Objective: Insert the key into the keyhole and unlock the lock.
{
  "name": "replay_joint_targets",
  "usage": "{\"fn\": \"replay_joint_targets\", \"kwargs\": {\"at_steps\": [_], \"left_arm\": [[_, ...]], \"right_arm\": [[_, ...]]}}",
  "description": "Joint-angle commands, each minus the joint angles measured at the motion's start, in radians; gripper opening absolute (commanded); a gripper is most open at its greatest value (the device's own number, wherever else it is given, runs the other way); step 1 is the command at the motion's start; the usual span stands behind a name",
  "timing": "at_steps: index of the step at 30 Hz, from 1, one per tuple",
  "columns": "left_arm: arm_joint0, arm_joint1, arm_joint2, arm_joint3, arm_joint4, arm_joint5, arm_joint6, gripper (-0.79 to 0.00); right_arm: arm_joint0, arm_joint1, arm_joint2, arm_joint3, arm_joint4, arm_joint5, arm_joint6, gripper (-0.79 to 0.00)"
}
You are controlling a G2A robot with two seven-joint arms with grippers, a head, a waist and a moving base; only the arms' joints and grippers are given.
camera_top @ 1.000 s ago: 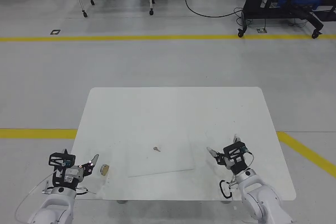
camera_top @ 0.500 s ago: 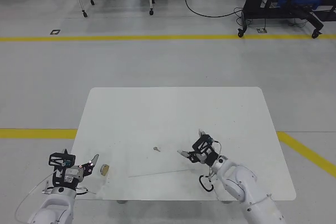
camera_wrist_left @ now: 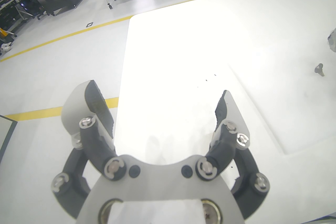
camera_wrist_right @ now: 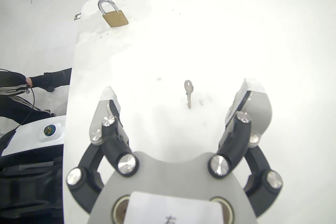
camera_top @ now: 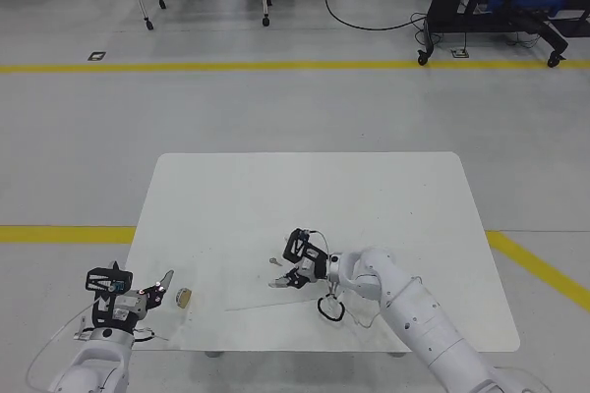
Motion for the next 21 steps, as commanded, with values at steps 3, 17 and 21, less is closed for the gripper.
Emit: {"fn": "replay_joint_targets", "kwargs": {"at_steps": [3,17,21], "left_arm": [[0.000,0.000,0.000,0.000,0.000,0.000,0.000,0.000],[0.000,0.000,0.000,0.000,0.000,0.000,0.000,0.000],[0.000,0.000,0.000,0.000,0.000,0.000,0.000,0.000]], "right_arm": [[0.029,-0.016,-0.031,0.034,0.006,-0.007,0.014,-0.055],[0.095,-0.055,-0.103,0.075,-0.045,0.021,0.066,-0.511],[0.105,-0.062,-0.115,0.079,-0.055,0.019,0.084,-0.785]]}}
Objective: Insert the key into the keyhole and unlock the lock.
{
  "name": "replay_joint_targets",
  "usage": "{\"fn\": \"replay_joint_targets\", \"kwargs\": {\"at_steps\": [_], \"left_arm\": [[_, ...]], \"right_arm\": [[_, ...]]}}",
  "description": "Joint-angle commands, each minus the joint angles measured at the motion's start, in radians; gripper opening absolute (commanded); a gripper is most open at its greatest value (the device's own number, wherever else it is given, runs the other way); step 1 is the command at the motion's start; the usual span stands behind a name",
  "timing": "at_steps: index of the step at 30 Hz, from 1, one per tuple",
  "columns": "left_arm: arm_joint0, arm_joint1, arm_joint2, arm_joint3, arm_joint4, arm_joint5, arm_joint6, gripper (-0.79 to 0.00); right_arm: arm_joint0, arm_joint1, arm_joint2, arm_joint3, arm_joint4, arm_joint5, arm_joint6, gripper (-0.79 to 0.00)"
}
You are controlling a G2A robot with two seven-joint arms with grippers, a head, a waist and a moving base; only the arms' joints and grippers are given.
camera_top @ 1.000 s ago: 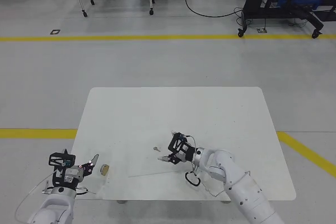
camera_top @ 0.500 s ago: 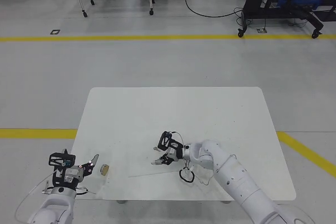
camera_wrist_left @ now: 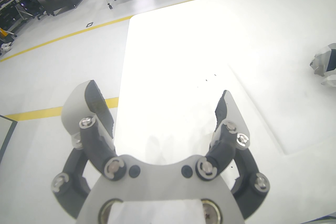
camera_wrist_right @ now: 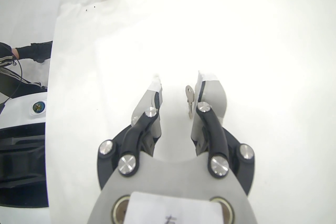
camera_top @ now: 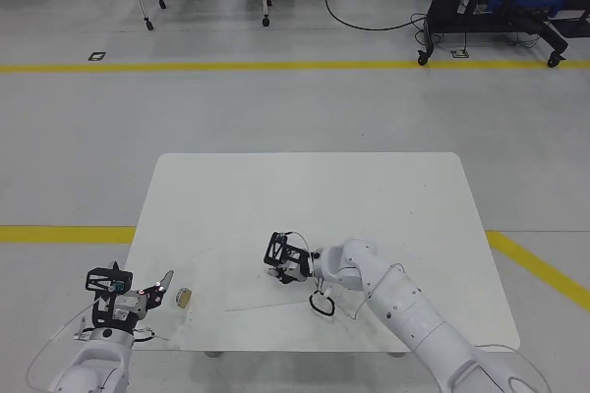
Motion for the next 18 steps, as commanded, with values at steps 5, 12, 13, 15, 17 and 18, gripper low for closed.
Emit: {"fn": "replay_joint_targets", "kwargs": {"at_steps": [5,12,13,15,17,18], "left_arm": [[0.000,0.000,0.000,0.000,0.000,0.000,0.000,0.000],[0.000,0.000,0.000,0.000,0.000,0.000,0.000,0.000],[0.000,0.000,0.000,0.000,0.000,0.000,0.000,0.000],[0.000,0.000,0.000,0.000,0.000,0.000,0.000,0.000],[0.000,0.000,0.000,0.000,0.000,0.000,0.000,0.000],[0.000,0.000,0.000,0.000,0.000,0.000,0.000,0.000]], "right_arm": [[0.009,0.001,0.009,-0.021,-0.016,0.008,0.015,-0.785],[-0.033,0.038,0.104,-0.130,-0.043,0.044,-0.030,-0.785],[-0.043,0.045,0.123,-0.148,-0.043,0.051,-0.039,-0.785],[-0.063,0.057,0.163,-0.185,-0.037,0.063,-0.059,-0.785],[-0.083,0.067,0.197,-0.227,-0.029,0.071,-0.072,-0.785],[-0.092,0.071,0.210,-0.249,-0.026,0.075,-0.074,-0.785]]}}
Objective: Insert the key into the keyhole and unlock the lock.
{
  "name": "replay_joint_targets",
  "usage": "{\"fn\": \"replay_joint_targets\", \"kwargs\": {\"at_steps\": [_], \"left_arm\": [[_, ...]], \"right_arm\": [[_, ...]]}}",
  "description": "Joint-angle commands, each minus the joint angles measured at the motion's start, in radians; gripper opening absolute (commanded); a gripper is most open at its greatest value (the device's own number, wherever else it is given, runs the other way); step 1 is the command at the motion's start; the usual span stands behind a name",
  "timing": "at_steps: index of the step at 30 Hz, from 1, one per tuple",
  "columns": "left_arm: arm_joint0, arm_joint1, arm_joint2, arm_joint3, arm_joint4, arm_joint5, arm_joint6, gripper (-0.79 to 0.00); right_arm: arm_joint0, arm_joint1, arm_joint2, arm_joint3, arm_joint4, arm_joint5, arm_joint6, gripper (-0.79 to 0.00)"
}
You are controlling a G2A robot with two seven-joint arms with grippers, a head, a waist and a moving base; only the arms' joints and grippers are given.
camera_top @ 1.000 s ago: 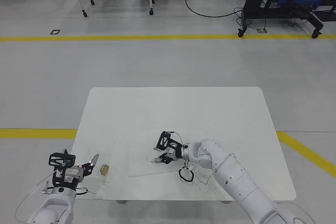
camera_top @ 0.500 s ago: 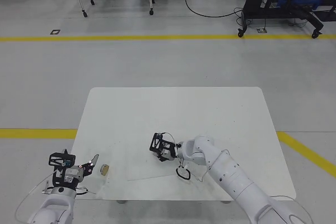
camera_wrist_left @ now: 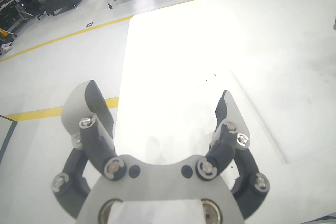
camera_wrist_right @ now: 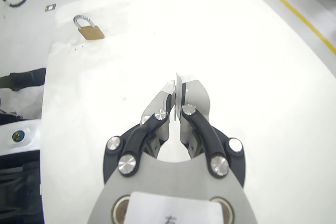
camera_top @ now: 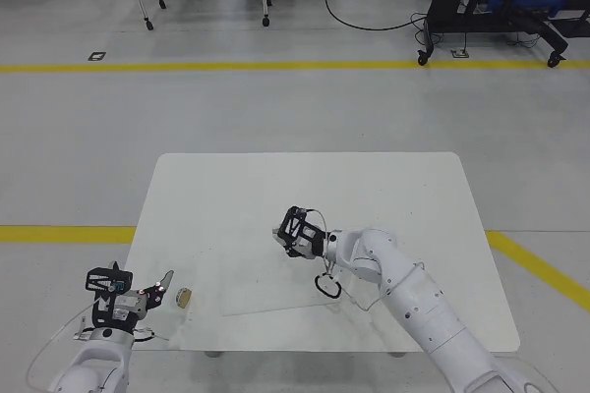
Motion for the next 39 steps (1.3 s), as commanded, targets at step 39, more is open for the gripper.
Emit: {"fn": "replay_joint_targets", "kwargs": {"at_steps": [39], "left_arm": [[0.000,0.000,0.000,0.000,0.000,0.000,0.000,0.000]], "right_arm": [[-0.219,0.057,0.209,-0.369,-0.087,0.075,-0.273,-0.785]]}}
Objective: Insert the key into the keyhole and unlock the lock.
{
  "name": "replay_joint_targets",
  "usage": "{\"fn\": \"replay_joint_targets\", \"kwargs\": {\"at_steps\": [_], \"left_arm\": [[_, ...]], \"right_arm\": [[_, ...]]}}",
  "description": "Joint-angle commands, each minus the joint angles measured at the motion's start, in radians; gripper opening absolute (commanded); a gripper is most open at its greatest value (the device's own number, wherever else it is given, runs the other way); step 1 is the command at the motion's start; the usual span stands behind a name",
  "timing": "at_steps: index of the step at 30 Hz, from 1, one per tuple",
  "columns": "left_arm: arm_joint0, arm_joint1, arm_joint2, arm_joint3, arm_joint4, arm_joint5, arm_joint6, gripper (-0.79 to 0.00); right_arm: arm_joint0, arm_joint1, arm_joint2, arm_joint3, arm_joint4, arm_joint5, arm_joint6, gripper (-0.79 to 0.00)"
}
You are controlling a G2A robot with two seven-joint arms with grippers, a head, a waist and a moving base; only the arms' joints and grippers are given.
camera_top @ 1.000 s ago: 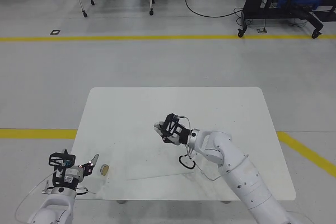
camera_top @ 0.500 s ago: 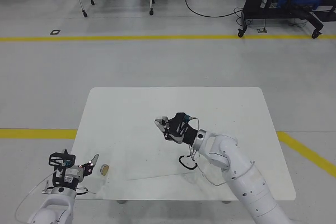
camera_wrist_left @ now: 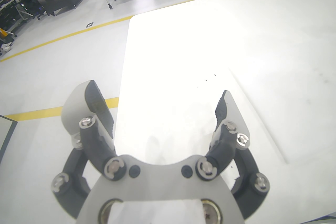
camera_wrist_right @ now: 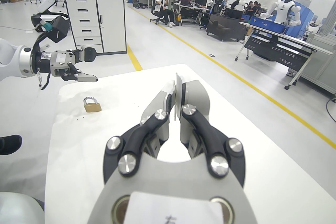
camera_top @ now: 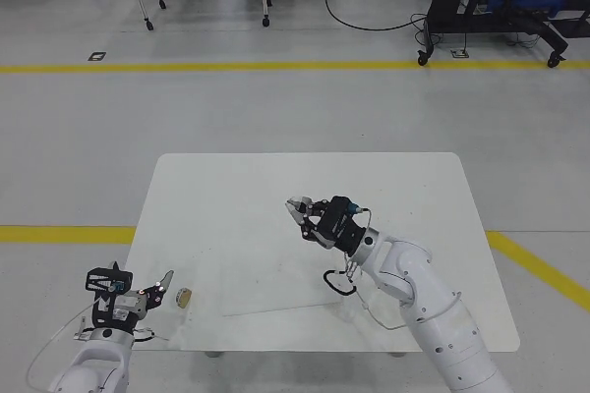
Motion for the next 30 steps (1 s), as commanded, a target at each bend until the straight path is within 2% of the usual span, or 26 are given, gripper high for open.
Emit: {"fn": "replay_joint_targets", "kwargs": {"at_steps": [1,6,9,12,16,24,26,28,30], "left_arm": [[0.000,0.000,0.000,0.000,0.000,0.000,0.000,0.000],[0.000,0.000,0.000,0.000,0.000,0.000,0.000,0.000],[0.000,0.000,0.000,0.000,0.000,0.000,0.000,0.000],[0.000,0.000,0.000,0.000,0.000,0.000,0.000,0.000],[0.000,0.000,0.000,0.000,0.000,0.000,0.000,0.000],[-0.002,0.000,-0.001,-0.001,0.004,0.003,0.004,0.000],[-0.004,-0.002,0.022,-0.007,0.046,0.011,0.036,0.000],[-0.014,-0.006,0.053,-0.023,0.025,-0.017,0.055,0.000],[-0.034,-0.007,0.080,-0.047,0.002,-0.079,0.049,0.000]], "right_arm": [[0.000,0.000,0.000,0.000,0.000,0.000,0.000,-0.785],[-0.009,-0.001,0.001,0.004,0.022,0.007,-0.008,-0.785],[-0.026,-0.002,0.031,0.004,0.078,0.068,-0.015,-0.785],[-0.037,-0.002,0.061,0.015,0.219,0.022,-0.020,-0.785],[-0.043,0.005,0.107,0.020,0.390,-0.044,0.066,-0.785],[-0.043,0.005,0.107,0.020,0.390,-0.044,0.066,-0.785],[-0.043,0.005,0.107,0.020,0.390,-0.044,0.066,-0.785],[-0.043,0.005,0.107,0.020,0.390,-0.044,0.066,-0.785],[-0.058,0.002,0.106,0.024,0.471,-0.042,0.042,-0.785]]}}
